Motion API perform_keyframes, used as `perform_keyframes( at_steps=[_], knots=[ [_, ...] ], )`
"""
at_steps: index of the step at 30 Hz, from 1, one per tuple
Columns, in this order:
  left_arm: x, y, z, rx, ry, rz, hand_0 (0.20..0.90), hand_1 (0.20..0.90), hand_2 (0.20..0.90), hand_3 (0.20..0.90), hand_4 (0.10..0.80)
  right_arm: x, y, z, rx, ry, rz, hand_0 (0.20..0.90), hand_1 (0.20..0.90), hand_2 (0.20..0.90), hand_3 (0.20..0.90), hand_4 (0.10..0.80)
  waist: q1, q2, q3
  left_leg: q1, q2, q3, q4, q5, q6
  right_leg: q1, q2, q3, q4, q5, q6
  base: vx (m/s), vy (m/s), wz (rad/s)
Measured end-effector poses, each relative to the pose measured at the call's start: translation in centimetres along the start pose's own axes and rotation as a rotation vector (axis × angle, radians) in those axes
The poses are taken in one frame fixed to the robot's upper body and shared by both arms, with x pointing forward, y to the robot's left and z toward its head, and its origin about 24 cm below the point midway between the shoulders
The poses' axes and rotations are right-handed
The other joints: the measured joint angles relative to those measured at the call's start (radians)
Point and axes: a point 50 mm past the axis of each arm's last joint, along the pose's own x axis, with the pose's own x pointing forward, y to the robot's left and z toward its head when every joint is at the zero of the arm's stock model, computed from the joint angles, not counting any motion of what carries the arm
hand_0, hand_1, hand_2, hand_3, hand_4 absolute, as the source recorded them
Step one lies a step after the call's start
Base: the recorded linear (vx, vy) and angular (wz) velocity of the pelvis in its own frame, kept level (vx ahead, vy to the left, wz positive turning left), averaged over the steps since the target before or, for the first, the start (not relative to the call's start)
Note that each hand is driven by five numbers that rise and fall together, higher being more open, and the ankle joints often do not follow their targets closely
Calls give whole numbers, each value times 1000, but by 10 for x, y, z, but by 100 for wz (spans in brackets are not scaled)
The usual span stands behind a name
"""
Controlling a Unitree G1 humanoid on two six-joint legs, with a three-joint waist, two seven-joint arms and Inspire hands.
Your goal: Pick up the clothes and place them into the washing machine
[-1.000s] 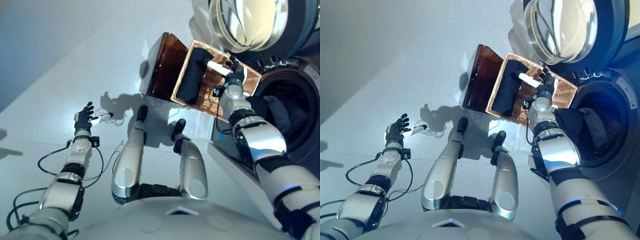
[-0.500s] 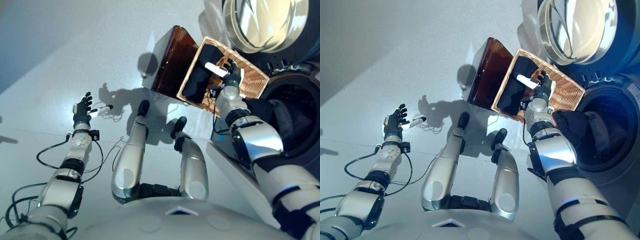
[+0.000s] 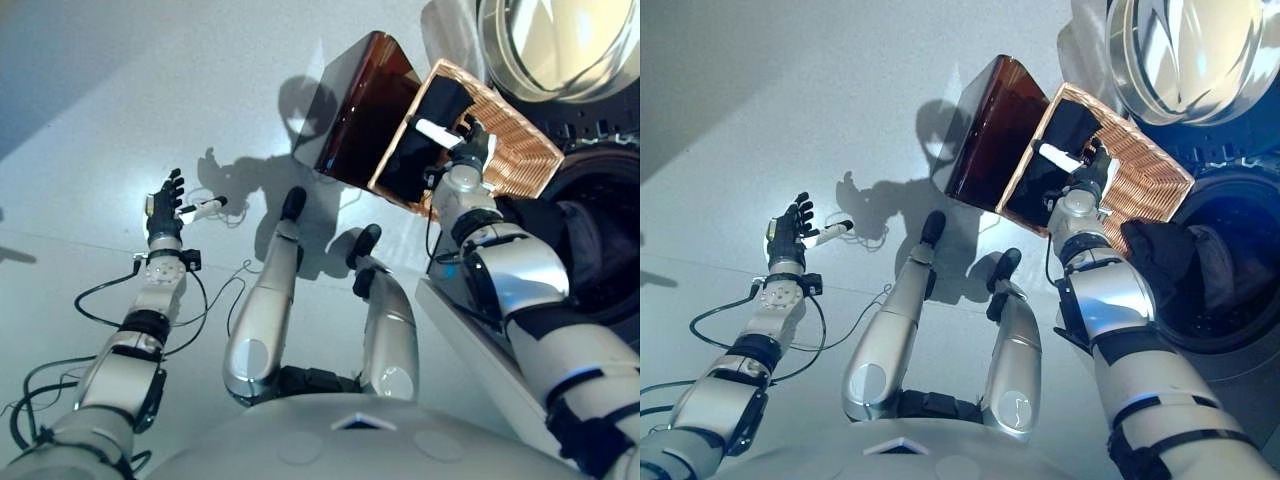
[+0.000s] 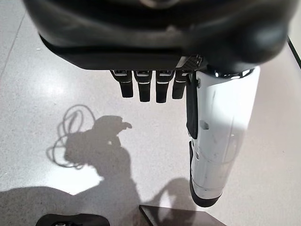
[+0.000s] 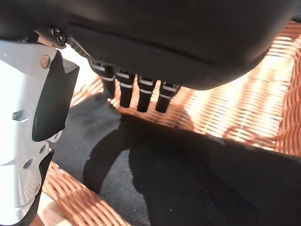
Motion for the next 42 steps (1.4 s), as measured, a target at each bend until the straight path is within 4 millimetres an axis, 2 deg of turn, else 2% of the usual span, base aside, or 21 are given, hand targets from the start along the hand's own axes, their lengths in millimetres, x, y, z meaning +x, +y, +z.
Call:
perform_keyframes(
  at_steps=[2, 3, 7, 8, 13, 14, 16, 19, 20, 22, 28, 35, 42],
  knots=[
    [2, 0, 2, 1, -6, 4, 900, 900, 900, 900, 800, 0, 0, 1, -4, 0, -17, 900, 900, 900, 900, 800, -1, 0, 0, -7, -3, 3, 16, 6, 10, -5, 0, 2, 16, 0, 3, -5, 17, 4],
    [2, 0, 3, 0, -8, 4, 900, 900, 900, 900, 800, 0, 0, 2, -1, -2, -19, 900, 900, 900, 900, 800, -3, 0, 0, -8, 1, 1, 18, -7, 4, -5, 0, 2, 19, -13, -3, -4, 6, 6],
    [3, -3, 5, 17, -14, 1, 900, 900, 900, 900, 800, -1, 6, 13, 12, -23, -22, 900, 900, 900, 900, 800, -2, 0, -1, -18, -7, 11, 24, -1, 6, -24, -2, 19, 39, -11, 7, 17, -1, -2],
    [3, -3, 5, 14, -15, 1, 900, 900, 900, 900, 800, -1, 7, 15, 14, -26, -21, 900, 900, 900, 900, 800, -2, 0, -1, -19, -5, 11, 28, -9, 3, -24, -4, 18, 41, -21, 1, 92, -20, -4],
    [3, -2, 6, 2, -16, 6, 900, 900, 900, 900, 800, -2, 11, 26, 25, -48, -12, 900, 900, 900, 900, 800, 0, 1, -3, -49, -14, 12, 33, 5, 14, -61, -8, 27, 54, -15, 10, -80, 4, 0],
    [3, -3, 6, 1, -18, 5, 900, 900, 900, 900, 800, -1, 11, 26, 25, -50, -13, 809, 809, 809, 809, 735, -1, 1, -3, -52, -14, 13, 31, 4, 13, -63, -10, 25, 55, -16, 9, -17, -11, 11],
    [5, -2, 8, 0, -18, 8, 900, 900, 900, 900, 800, 0, 2, 12, 9, -62, -4, 200, 200, 200, 200, 300, -7, 1, -3, -60, -15, 12, 31, -1, 7, -70, -13, 26, 57, -20, 12, -8, -3, 12],
    [5, 3, 7, -15, -9, 36, 900, 900, 900, 900, 800, -3, -15, -26, -9, -52, 6, 200, 200, 200, 200, 300, -31, 0, -3, -60, -17, 14, 34, -2, 11, -66, -16, 31, 58, -22, 16, -11, 13, 9],
    [6, 5, 7, -20, -8, 44, 900, 900, 900, 900, 800, -4, -16, -30, -8, -52, 12, 200, 200, 200, 200, 300, -29, 0, -3, -60, -18, 14, 35, -2, 14, -65, -16, 32, 59, -22, 16, 0, 0, 0],
    [6, 9, 5, -21, -1, 61, 900, 900, 900, 900, 800, -5, -28, -54, -34, 28, -7, 200, 200, 200, 200, 300, -59, -1, -2, -60, -19, 19, 42, -6, 15, -66, -13, 42, 59, -21, 18, -11, 16, -13],
    [7, 9, 8, -23, -9, 60, 900, 900, 900, 900, 800, -10, -46, -84, -66, 114, -28, 200, 200, 200, 200, 300, -97, -1, -3, -60, -14, 23, 45, -7, 15, -73, -4, 54, 67, -24, 12, -15, -5, -5],
    [6, 16, 2, -36, 9, 85, 900, 900, 900, 900, 800, -12, -52, -94, -53, 141, -30, 200, 200, 200, 200, 300, -111, -3, -4, -62, -14, 34, 45, -6, 16, -87, -5, 64, 79, -22, 17, -11, -6, -3],
    [6, 18, 1, -36, 16, 88, 900, 900, 900, 900, 800, -8, -48, -81, -18, 102, -22, 200, 200, 200, 200, 300, -111, -4, -5, -61, -13, 42, 51, -8, 18, -90, -6, 72, 85, -22, 17, 1, 0, 0]
  ],
)
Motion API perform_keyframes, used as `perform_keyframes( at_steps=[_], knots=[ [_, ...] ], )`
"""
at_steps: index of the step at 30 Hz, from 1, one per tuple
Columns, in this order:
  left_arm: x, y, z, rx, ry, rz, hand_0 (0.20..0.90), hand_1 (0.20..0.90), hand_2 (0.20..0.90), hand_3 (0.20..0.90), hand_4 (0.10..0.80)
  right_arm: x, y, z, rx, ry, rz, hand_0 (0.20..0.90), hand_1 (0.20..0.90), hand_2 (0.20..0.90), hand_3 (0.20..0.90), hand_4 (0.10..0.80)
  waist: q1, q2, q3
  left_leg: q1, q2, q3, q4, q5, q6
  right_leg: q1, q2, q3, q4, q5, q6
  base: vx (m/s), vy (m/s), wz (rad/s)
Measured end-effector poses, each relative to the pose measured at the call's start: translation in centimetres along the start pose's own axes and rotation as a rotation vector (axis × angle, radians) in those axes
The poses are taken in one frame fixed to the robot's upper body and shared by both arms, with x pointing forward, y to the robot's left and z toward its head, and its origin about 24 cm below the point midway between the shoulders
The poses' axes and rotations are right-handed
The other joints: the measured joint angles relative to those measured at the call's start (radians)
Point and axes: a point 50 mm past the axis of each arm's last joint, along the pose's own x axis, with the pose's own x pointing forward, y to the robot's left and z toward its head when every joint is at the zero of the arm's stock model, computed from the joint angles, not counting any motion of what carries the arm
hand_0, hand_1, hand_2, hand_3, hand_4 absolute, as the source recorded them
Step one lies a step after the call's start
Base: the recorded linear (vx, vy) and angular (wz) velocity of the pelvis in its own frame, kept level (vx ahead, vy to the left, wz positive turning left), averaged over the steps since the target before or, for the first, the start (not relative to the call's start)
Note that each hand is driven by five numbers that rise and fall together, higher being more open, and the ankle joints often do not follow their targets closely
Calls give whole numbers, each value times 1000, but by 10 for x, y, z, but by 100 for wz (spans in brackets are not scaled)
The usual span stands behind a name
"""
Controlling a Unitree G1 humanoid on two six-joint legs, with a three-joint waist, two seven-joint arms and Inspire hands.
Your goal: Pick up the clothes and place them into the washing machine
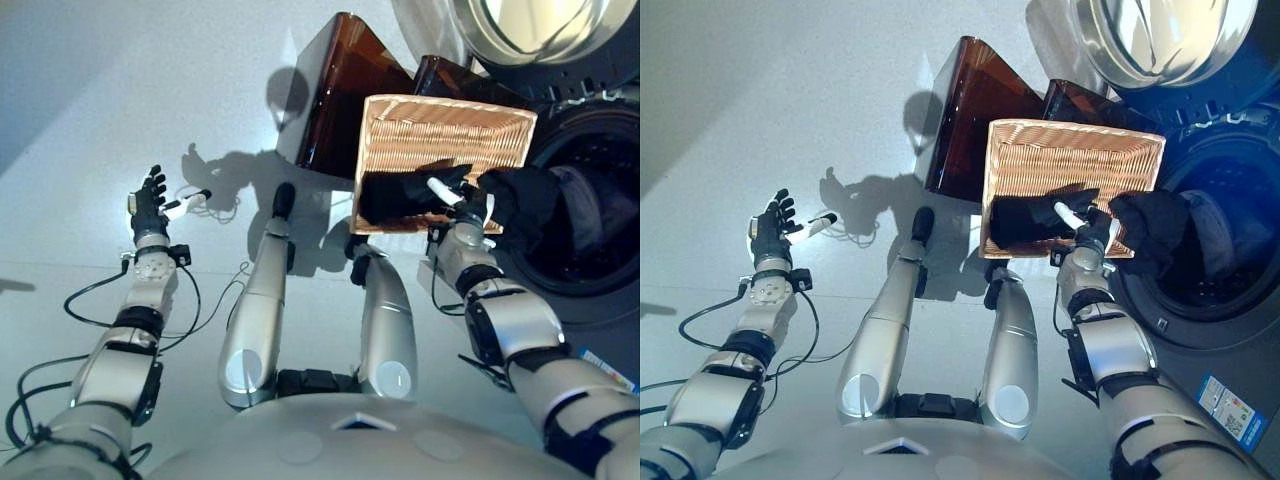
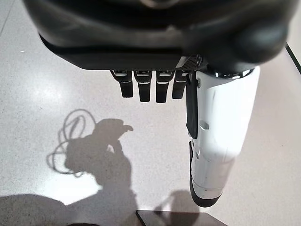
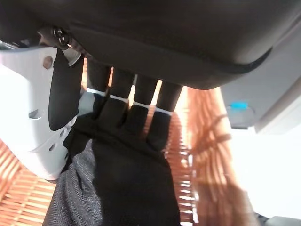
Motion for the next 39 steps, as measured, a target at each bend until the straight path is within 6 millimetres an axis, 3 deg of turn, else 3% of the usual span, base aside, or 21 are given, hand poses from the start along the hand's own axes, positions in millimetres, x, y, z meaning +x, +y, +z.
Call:
perform_keyframes(
  at_steps=[7, 14, 17, 19, 20, 23, 25, 32, 39],
  knots=[
    [0, 1, -1, -3, 5, -6, 900, 900, 900, 900, 800, 0, 14, 26, 98, -76, 38, 200, 200, 200, 200, 300, 1, 0, -1, 46, 2, 23, -19, 2, 4, 26, -1, 26, -1, 4, 5, 17, 3, -8],
    [-5, 5, -10, -1, 28, 5, 900, 900, 900, 900, 800, -9, 36, 44, 380, -129, 89, 200, 200, 200, 200, 300, -1, 0, -40, 116, 6, 39, -50, 4, 7, 79, -1, 42, -22, 4, 5, 11, 6, -6],
    [-8, 3, -13, 5, 29, -7, 900, 900, 900, 900, 800, -3, 22, 50, 469, -124, 79, 200, 200, 200, 200, 300, 11, 2, -42, 139, 13, 57, -37, -7, 16, 99, 1, 51, -25, 3, 5, -1, 28, -13],
    [-18, 11, -34, 16, 89, 9, 900, 900, 900, 900, 800, -15, 27, 41, 598, -189, 100, 200, 200, 200, 200, 300, 0, -9, -47, 177, 15, 72, -37, -21, 17, 132, 5, 68, -34, 4, 6, 27, 1, -32],
    [-28, 11, -49, 31, 145, 2, 900, 900, 900, 900, 800, -18, 30, 28, 600, -151, 99, 200, 200, 200, 200, 300, -12, -10, -53, 205, 15, 82, -37, -33, 15, 154, 5, 77, -37, 2, 9, 29, -1, -30],
    [-39, 0, -66, 15, 208, -20, 900, 900, 900, 900, 800, -24, 24, -6, 676, -49, 47, 200, 200, 200, 200, 300, -34, -7, -65, 253, 21, 89, -50, -40, 12, 203, 9, 82, -57, 1, 10, 67, -4, -15],
    [-48, -10, -75, 5, 239, -62, 900, 900, 900, 900, 800, -31, 15, -33, 712, 15, -8, 200, 200, 200, 200, 300, -38, -6, -72, 309, 28, 104, -75, -41, 13, 248, 9, 95, -79, -2, 4, 83, -4, -19],
    [-81, -20, -110, -12, 382, -100, 900, 900, 900, 900, 800, -49, -18, -94, 747, 129, -111, 200, 200, 200, 200, 300, -80, 26, -150, 486, 32, 124, -224, -14, 20, 412, 15, 119, -243, 45, 22, 104, -3, -19],
    [-107, -30, -132, -36, 476, -143, 900, 900, 900, 900, 800, -57, -35, -115, 860, 153, -158, 200, 200, 200, 200, 300, -108, 62, -263, 650, 33, 145, -431, 52, 33, 567, 14, 125, -456, 131, 26, 97, 8, -13]
  ],
)
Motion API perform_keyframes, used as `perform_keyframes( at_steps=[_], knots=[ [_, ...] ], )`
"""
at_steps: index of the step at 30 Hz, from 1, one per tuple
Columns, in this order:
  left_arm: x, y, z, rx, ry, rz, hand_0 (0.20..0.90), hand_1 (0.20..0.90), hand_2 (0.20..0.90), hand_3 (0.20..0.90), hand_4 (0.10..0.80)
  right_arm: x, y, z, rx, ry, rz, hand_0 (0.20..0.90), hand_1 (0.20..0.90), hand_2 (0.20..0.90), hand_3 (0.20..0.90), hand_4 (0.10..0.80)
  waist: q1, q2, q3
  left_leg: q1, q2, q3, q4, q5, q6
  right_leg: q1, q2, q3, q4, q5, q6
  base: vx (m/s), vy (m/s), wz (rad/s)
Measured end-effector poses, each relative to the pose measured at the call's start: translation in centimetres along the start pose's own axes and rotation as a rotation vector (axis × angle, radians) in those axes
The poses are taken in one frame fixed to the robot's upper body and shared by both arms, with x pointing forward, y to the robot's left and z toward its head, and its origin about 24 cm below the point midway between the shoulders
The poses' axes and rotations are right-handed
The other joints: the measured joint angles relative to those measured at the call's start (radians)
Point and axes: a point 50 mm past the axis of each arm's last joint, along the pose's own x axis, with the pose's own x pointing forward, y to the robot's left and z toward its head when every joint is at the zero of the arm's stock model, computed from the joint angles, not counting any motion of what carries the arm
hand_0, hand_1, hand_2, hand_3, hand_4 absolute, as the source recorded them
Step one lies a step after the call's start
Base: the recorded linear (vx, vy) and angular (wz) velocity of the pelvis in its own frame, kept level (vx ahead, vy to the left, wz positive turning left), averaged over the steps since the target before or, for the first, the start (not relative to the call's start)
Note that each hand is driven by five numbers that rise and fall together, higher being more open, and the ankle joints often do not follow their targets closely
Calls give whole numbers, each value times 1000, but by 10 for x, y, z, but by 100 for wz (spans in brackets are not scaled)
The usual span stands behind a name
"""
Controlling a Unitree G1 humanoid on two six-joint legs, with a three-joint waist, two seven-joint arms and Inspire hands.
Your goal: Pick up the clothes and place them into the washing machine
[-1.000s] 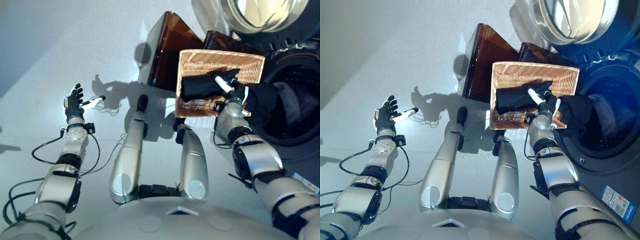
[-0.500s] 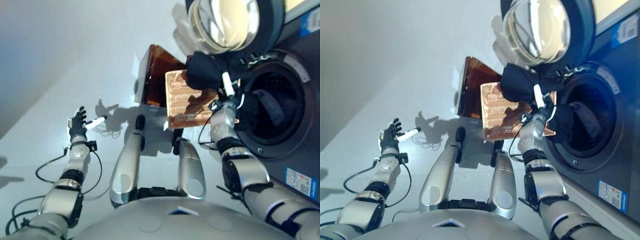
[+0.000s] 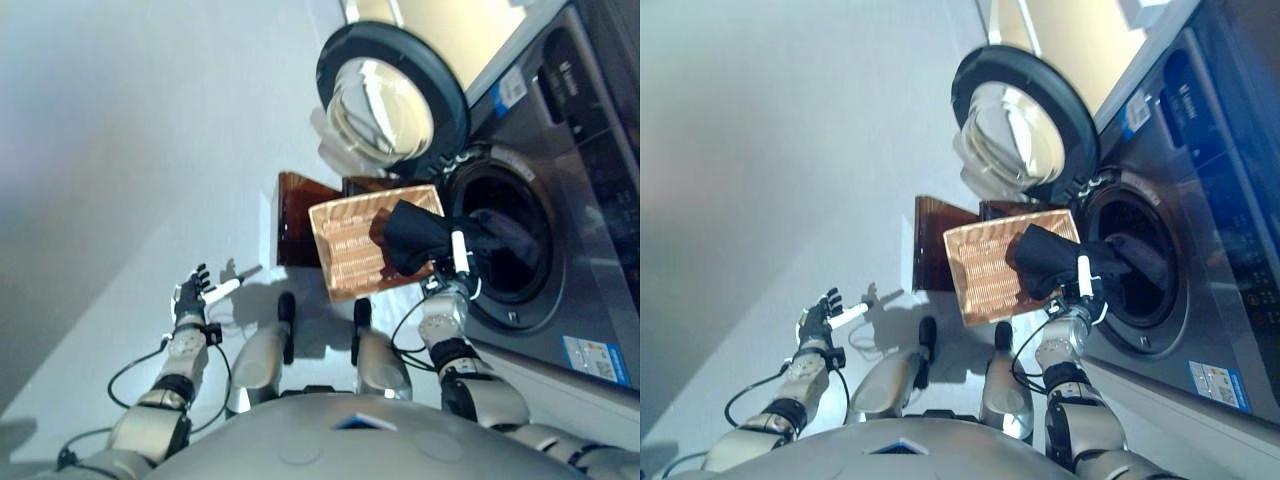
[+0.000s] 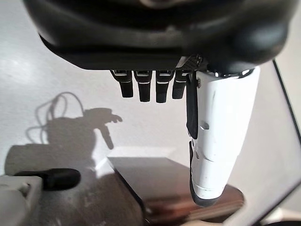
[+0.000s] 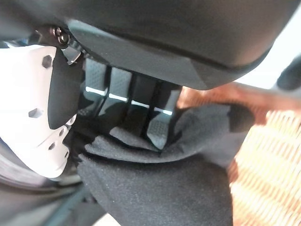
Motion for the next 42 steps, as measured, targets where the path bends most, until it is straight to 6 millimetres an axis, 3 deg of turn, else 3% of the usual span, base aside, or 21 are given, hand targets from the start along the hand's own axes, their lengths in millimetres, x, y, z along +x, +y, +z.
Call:
perform_keyframes(
  at_steps=[7, 12, 15, 16, 17, 20, 22, 25, 28, 29, 31, 35, 39, 42],
  knots=[
    [-12, 1, -28, 4, 82, -13, 900, 900, 900, 900, 800, -3, -16, -2, 55, 13, -21, 200, 200, 200, 200, 300, -5, 2, -79, 128, 9, 10, -96, 9, -6, 130, 8, 1, -110, 21, -6, 113, -24, -7],
    [-19, 10, -43, 19, 137, 13, 900, 900, 900, 900, 800, -5, -20, -7, 136, 12, -50, 200, 200, 200, 200, 300, -4, -6, -76, 151, 20, 21, -89, 5, -12, 141, 23, 6, -88, 11, -16, -108, -16, -6],
    [-11, 11, -29, 26, 95, 15, 900, 900, 900, 900, 800, -3, -1, -6, 199, -13, -20, 200, 200, 200, 200, 300, -3, -11, -9, 40, 21, 21, 77, -38, -35, 6, 28, 4, 123, -64, -25, -273, -31, 4],
    [-4, 9, -17, 25, 64, 15, 900, 900, 900, 900, 800, -1, 12, -3, 240, -27, 0, 200, 200, 200, 200, 300, -3, -3, 22, -42, 30, 20, 179, -80, -27, -76, 32, -4, 227, -108, -32, -107, -25, 13],
    [-1, 7, -10, 25, 47, 10, 900, 900, 900, 900, 800, 0, 17, -2, 259, -31, 8, 200, 200, 200, 200, 300, -4, 5, 42, -72, 35, 18, 222, -84, -31, -100, 40, -6, 272, -113, -39, -186, -40, 18],
    [6, 6, 9, 23, -12, 9, 900, 900, 900, 900, 800, -1, 37, 0, 372, -59, 33, 200, 200, 200, 200, 300, -3, 24, 89, -245, 55, -6, 448, -176, -57, -274, 49, -21, 516, -222, -62, -102, -5, 13],
    [5, 4, 6, 19, -4, 5, 900, 900, 900, 900, 800, -1, 42, -1, 395, -55, 36, 200, 200, 200, 200, 300, -3, 41, 97, -303, 57, -35, 522, -215, -73, -334, 70, -13, 563, -225, -67, -89, 25, -20],
    [1, 5, -2, 18, 18, 6, 900, 900, 900, 900, 800, 0, 46, 2, 436, -74, 21, 200, 200, 200, 200, 300, -1, 60, 100, -379, 60, -77, 597, -249, -67, -400, 101, -11, 597, -221, -68, -152, 41, -44],
    [4, 0, 8, 16, -18, -8, 900, 900, 900, 900, 800, 4, 47, 19, 515, -164, -20, 200, 200, 200, 200, 300, -10, 57, 110, -460, 58, -60, 693, -257, -75, -492, 86, 0, 687, -228, -81, -88, 65, 1],
    [4, -3, 11, 23, -37, -18, 900, 900, 900, 900, 800, 7, 54, 26, 526, -178, -15, 200, 200, 200, 200, 300, -8, 66, 112, -475, 52, -50, 797, -300, -55, -521, 90, 4, 709, -228, -82, -53, 68, -31],
    [5, -4, 14, 19, -48, -16, 900, 900, 900, 900, 800, 8, 69, 34, 537, -192, 27, 200, 200, 200, 200, 300, -6, 78, 122, -483, 51, -42, 818, -371, -44, -560, 99, 3, 738, -223, -75, -26, 41, -37],
    [5, -7, 24, 6, -102, -26, 900, 900, 900, 900, 800, 9, 74, 37, 551, -202, 29, 200, 200, 200, 200, 300, -4, 84, 121, -487, 51, -32, 818, -367, -39, -566, 98, 11, 742, -221, -73, 0, 5, -3],
    [3, -5, 18, 7, -89, -22, 900, 900, 900, 900, 800, 10, 80, 43, 575, -213, 31, 200, 200, 200, 200, 300, -3, 90, 120, -488, 51, -19, 804, -367, -40, -580, 99, 25, 738, -219, -75, 18, 49, -7],
    [2, -6, 15, 9, -83, -28, 900, 900, 900, 900, 800, 15, 88, 61, 614, -246, 23, 200, 200, 200, 200, 300, 4, 123, 121, -487, 48, 0, 790, -364, -32, -588, 97, 38, 737, -219, -75, 2, 54, -6]
  ],
)
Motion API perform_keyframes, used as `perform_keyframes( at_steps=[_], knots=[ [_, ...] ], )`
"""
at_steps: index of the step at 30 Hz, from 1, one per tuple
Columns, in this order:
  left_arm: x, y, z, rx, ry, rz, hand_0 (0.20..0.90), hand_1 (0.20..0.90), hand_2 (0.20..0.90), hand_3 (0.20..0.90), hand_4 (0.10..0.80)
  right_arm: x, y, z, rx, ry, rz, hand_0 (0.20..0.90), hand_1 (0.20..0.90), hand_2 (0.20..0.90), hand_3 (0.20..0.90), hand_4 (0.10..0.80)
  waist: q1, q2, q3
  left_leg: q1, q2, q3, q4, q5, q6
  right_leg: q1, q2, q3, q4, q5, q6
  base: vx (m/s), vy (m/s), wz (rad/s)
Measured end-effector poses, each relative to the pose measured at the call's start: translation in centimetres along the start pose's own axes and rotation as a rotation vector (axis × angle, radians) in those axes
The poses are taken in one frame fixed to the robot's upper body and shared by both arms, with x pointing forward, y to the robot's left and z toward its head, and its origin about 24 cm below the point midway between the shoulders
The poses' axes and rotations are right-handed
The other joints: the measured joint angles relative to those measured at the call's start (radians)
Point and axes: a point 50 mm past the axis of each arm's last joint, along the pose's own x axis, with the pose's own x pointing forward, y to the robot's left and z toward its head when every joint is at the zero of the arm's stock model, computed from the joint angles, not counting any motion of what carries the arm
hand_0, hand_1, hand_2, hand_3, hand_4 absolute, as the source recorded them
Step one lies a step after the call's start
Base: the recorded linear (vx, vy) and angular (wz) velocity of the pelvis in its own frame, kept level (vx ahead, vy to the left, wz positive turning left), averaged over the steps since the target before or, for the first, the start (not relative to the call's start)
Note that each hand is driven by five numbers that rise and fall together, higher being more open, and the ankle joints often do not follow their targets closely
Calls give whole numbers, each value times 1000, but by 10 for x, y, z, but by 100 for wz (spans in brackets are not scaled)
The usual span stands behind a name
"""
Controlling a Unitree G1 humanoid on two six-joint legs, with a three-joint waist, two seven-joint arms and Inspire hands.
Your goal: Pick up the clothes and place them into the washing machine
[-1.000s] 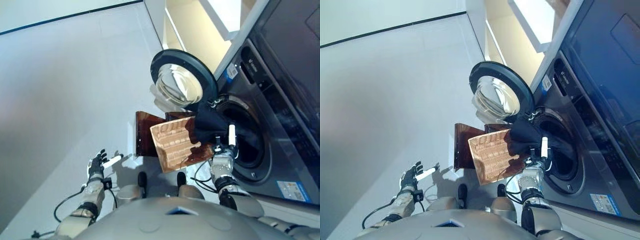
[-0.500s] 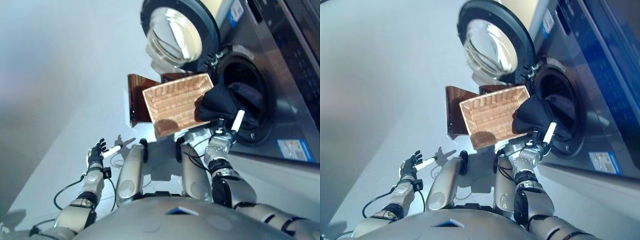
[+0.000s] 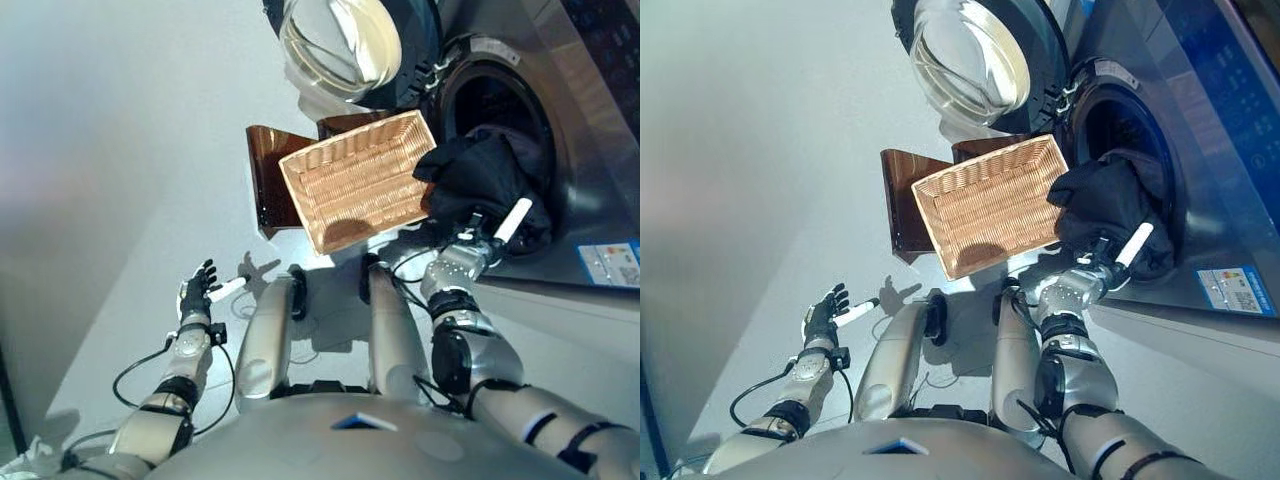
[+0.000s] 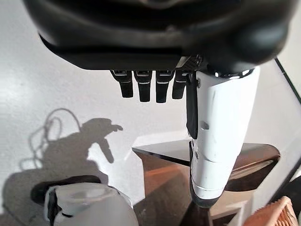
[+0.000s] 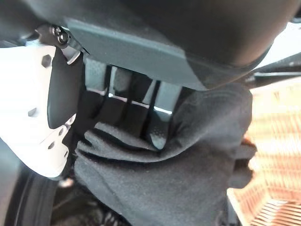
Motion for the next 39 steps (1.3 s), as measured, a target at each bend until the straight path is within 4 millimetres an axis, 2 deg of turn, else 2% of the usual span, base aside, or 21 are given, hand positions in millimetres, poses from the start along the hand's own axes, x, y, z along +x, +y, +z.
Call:
perform_keyframes(
  at_steps=[2, 4, 7, 8, 9, 13, 18, 21, 24, 25, 26, 27, 30, 34, 39],
  knots=[
    [-1, 1, -1, -4, 0, 2, 900, 900, 900, 900, 800, 2, 14, 1, 29, -9, 9, 200, 200, 200, 200, 300, 7, 23, -4, 0, -9, 9, -12, 3, 2, -11, -6, 13, 1, 0, 0, 21, 41, -6],
    [0, -2, 3, -9, -18, -11, 900, 900, 900, 900, 800, 11, 29, 13, 58, -49, 6, 200, 200, 200, 200, 300, 24, 53, -10, 4, -18, 17, -27, 10, 8, -12, -19, 16, 0, 0, 2, 16, 50, 6],
    [-1, -4, 8, -23, -53, -34, 900, 900, 900, 900, 800, 28, 64, 44, 95, -129, 24, 200, 200, 200, 200, 300, 60, 96, -20, 14, -39, 34, -61, 20, 19, -16, -42, 30, -7, -3, 11, 8, 16, 10],
    [-2, -4, 7, -22, -52, -34, 900, 900, 900, 900, 800, 30, 71, 50, 101, -144, 29, 200, 200, 200, 200, 300, 64, 103, -25, 14, -43, 36, -67, 23, 23, -18, -44, 35, -7, -2, 14, 11, -12, 4],
    [-3, -4, 5, -22, -52, -37, 900, 900, 900, 900, 800, 33, 90, 61, 117, -170, 64, 200, 200, 200, 200, 300, 72, 109, -29, 14, -51, 48, -79, 25, 26, -28, -53, 44, -7, 0, 16, 0, 0, 0],
    [-3, -10, 9, -18, -72, -83, 900, 900, 900, 900, 800, 40, 136, 97, 144, -244, 97, 200, 200, 200, 200, 300, 85, 123, -39, 20, -71, 51, -154, 67, 32, -30, -77, 41, -41, 9, 28, 0, -21, 17],
    [-3, -13, 13, -25, -93, -95, 900, 900, 900, 900, 800, 40, 166, 128, 72, -329, 162, 200, 200, 200, 200, 300, 109, 143, -35, 49, -90, 54, -264, 122, 27, -26, -99, 38, -88, 26, 27, 8, -60, 12],
    [-4, -13, 14, -35, -96, -101, 900, 900, 900, 900, 800, 36, 179, 134, -37, -378, 217, 200, 200, 200, 200, 300, 103, 147, -25, 72, -104, 49, -330, 160, 24, -25, -111, 35, -112, 38, 23, 31, -34, 12],
    [-3, -16, 18, -35, -110, -120, 900, 900, 900, 900, 800, 35, 186, 139, -102, -403, 245, 216, 216, 216, 216, 312, 100, 158, -10, 108, -112, 47, -410, 199, 19, -5, -119, 33, -155, 51, 31, 0, 0, 0],
    [-2, -17, 18, -35, -112, -122, 900, 900, 900, 900, 800, 34, 188, 140, -113, -406, 252, 249, 249, 249, 249, 335, 100, 158, -8, 115, -117, 47, -433, 210, 20, -5, -121, 35, -164, 55, 35, 0, 0, 0],
    [-2, -18, 20, -34, -116, -125, 900, 900, 900, 900, 800, 33, 190, 140, -125, -412, 263, 730, 730, 730, 730, 678, 97, 157, -6, 125, -121, 48, -471, 230, 16, -5, -123, 37, -184, 66, 40, 22, -9, 3],
    [-1, -18, 21, -33, -120, -127, 900, 900, 900, 900, 800, 32, 192, 140, -131, -417, 267, 900, 900, 900, 900, 800, 94, 157, -6, 127, -121, 49, -491, 242, 17, -5, -124, 37, -197, 75, 40, 25, -7, 4],
    [0, -21, 25, -31, -130, -138, 900, 900, 900, 900, 800, 35, 190, 138, -155, -396, 248, 900, 900, 900, 900, 800, 88, 152, 17, 167, -121, 49, -539, 272, 28, 28, -122, 36, -235, 93, 39, -5, 10, -5],
    [1, -23, 29, -40, -139, -140, 900, 900, 900, 900, 800, 33, 197, 136, -146, -382, 259, 900, 900, 900, 900, 800, 71, 152, 47, 189, -122, 49, -562, 278, 33, 49, -123, 36, -248, 102, 39, -5, 6, -4],
    [2, -23, 29, -47, -138, -139, 900, 900, 900, 900, 800, 38, 191, 133, -189, -353, 256, 900, 900, 900, 900, 800, 64, 150, 50, 213, -121, 48, -572, 278, 33, 75, -123, 32, -260, 106, 37, 0, 0, 0]
  ],
)
